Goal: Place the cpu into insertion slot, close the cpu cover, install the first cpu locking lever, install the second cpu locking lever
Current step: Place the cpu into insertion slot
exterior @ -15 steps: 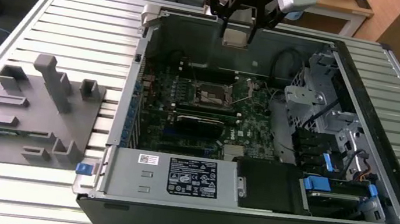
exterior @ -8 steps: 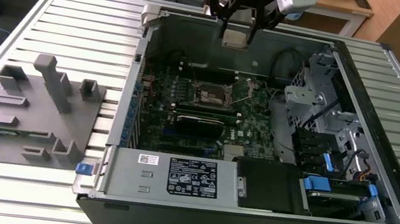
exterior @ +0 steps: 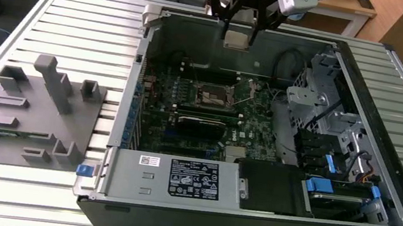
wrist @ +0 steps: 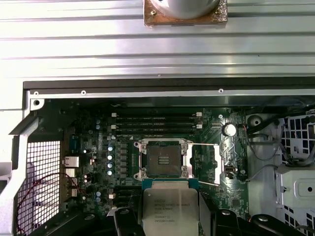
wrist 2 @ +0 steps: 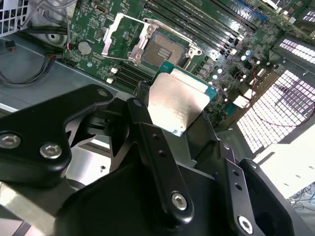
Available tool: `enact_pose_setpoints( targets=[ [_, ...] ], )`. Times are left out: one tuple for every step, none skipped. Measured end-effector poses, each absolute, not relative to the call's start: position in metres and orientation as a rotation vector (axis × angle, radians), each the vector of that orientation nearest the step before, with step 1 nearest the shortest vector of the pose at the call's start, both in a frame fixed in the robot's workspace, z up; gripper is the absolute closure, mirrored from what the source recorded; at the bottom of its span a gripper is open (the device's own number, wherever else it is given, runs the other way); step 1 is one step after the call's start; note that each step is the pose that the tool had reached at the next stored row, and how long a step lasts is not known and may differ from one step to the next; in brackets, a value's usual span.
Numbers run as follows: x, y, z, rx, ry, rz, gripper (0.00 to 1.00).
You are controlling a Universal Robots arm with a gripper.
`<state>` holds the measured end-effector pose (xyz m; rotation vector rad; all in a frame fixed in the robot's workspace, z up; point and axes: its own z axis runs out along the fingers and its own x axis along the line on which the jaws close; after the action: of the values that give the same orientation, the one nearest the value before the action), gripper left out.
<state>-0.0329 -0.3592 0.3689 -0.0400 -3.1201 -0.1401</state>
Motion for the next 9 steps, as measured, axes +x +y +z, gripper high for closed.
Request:
enact_pose_setpoints(
  targets=[
    [-0.033,-0.3591,0.3681,-0.04,-3.12,-0.14,0.46],
    [-0.0329,-0.3591,0.3674,-0.04,-3.12,-0.14,0.46],
    [-0.0329,-0.3591,0.3671,-0.04,-3.12,-0.14,0.46],
    [-0.0329,-0.3591,0.3671,-0.04,-3.12,-0.139,0.46],
    [-0.033,-0.3592,0.3671,-0.04,-3.12,-0.14,0.46],
    [-0.033,-0.3592,0.367,-0.04,-3.12,-0.14,0.46],
    [-0.033,-0.3591,0.3669,-0.04,-3.12,-0.14,0.46],
    [-0.0329,-0.3591,0.3664,-0.04,-3.12,-0.14,0.46],
    [-0.0329,-0.3591,0.3657,-0.04,-3.12,-0.14,0.46]
  ],
)
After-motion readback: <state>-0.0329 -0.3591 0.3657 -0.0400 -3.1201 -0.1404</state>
